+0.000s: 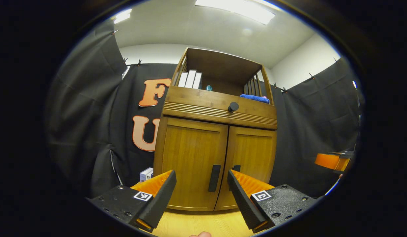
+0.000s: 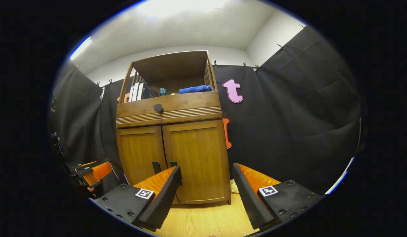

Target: Open the right door of the double-door shoe cabinet with the right hand, and open the left door with the left hand.

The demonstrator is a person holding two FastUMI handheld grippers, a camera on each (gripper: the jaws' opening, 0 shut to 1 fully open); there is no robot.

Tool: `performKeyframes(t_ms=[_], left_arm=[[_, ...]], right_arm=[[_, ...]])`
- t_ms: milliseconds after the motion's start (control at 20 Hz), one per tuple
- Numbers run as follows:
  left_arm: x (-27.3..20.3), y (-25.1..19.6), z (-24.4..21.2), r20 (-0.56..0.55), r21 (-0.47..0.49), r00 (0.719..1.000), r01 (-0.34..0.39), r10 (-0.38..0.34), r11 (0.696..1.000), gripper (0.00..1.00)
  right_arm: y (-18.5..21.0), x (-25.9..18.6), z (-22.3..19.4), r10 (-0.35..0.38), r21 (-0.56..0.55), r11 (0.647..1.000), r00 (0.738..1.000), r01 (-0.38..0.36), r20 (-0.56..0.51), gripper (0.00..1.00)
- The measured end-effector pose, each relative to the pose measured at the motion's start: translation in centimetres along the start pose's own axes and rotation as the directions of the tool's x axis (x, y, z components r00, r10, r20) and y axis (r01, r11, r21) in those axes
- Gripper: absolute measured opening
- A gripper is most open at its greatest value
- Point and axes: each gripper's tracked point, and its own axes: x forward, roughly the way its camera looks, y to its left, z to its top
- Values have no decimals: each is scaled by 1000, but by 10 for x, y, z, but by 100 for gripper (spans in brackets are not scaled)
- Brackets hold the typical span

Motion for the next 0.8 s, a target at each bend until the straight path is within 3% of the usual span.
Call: performKeyframes(t_ms=[550,800], left_arm=[[-3,5,1,4,-2,1000,-17,17,1000,95],[-4,8,1,3,-2,1000,-28,28,1000,92]], right_arm=[[1,-2,-3,5,-1,1000,1000,-5,-8,100],[2,-2,-8,7,0,1000,1000,-7,-17,100]])
